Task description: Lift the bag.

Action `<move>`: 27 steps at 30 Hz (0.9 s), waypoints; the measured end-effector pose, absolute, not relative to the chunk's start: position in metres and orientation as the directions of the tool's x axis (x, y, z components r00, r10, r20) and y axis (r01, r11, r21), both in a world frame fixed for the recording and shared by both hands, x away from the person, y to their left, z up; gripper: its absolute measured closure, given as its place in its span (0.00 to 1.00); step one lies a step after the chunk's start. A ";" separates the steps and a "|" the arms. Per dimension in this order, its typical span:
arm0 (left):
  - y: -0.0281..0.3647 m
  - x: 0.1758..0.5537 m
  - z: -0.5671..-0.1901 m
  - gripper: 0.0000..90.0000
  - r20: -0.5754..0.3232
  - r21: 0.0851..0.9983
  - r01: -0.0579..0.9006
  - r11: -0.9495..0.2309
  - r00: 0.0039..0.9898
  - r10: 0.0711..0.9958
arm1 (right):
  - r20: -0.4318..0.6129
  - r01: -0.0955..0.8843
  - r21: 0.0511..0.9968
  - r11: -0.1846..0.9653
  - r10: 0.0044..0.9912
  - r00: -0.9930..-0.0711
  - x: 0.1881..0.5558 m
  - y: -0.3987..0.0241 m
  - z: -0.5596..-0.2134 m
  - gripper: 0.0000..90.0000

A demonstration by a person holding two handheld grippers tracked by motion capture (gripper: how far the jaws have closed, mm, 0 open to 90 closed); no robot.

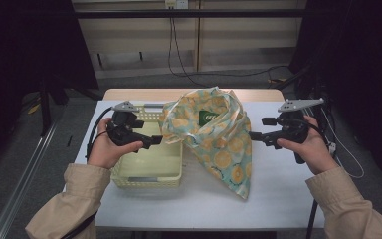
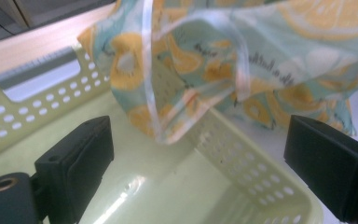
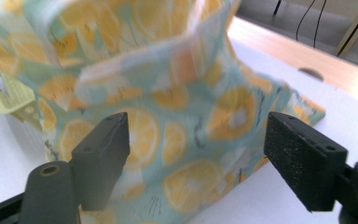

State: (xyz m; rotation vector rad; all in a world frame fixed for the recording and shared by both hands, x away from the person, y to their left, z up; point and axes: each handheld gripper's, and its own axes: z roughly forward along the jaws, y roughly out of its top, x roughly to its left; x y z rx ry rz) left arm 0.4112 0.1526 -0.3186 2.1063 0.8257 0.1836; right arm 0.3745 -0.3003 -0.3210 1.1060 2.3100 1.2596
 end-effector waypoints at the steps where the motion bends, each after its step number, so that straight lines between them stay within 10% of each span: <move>1: 0.154 0.410 -0.321 0.09 -0.154 0.761 0.493 -0.421 0.769 0.621 | 0.106 0.490 0.810 0.323 0.741 -0.663 0.373 -0.301 -0.324 0.25; 27: 0.181 0.363 -0.381 0.09 -0.138 0.735 0.506 -0.451 0.763 0.632 | 0.121 0.539 0.763 0.356 0.741 -0.660 0.311 -0.309 -0.414 0.24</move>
